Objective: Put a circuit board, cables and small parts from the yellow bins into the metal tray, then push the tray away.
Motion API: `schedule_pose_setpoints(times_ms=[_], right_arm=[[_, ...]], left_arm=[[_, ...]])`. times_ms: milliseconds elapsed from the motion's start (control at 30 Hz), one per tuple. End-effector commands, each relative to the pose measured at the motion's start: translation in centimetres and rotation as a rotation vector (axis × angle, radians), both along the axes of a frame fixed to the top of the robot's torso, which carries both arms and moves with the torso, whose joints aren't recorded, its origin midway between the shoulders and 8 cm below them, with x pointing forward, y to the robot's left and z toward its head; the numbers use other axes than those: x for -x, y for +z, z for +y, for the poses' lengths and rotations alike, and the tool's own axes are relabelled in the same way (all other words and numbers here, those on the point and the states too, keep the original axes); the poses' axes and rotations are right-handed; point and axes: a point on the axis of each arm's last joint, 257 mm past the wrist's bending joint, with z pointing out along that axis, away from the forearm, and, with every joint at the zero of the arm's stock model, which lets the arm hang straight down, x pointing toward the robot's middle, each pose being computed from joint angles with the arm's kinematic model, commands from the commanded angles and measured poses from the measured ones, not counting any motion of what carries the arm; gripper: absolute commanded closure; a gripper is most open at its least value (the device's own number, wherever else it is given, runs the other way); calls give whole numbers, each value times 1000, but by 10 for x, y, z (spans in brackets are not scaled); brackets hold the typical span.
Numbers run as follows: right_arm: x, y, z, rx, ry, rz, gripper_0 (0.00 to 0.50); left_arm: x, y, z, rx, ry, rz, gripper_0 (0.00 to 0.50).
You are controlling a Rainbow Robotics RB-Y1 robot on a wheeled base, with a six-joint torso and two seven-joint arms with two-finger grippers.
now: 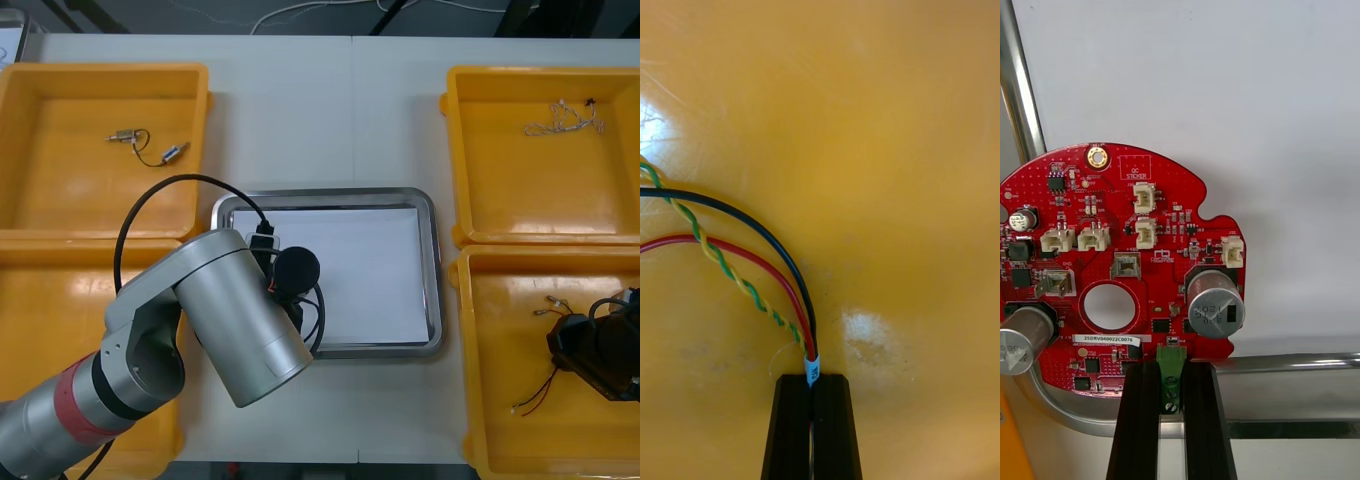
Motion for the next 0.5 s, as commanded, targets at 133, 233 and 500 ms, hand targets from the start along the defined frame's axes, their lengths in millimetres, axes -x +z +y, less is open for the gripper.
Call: schedule_pose_setpoints(times_ms=[133, 233, 500], right_arm=[[-6, 19, -11, 59, 20, -18, 500], [-7, 37, -16, 96, 42, -20, 500], [-8, 79, -22, 180, 87, -37, 500]], left_arm=[[9, -3, -17, 23, 4, 1, 500], [12, -5, -17, 19, -2, 8, 500], [9, -13, -19, 18, -9, 5, 500]])
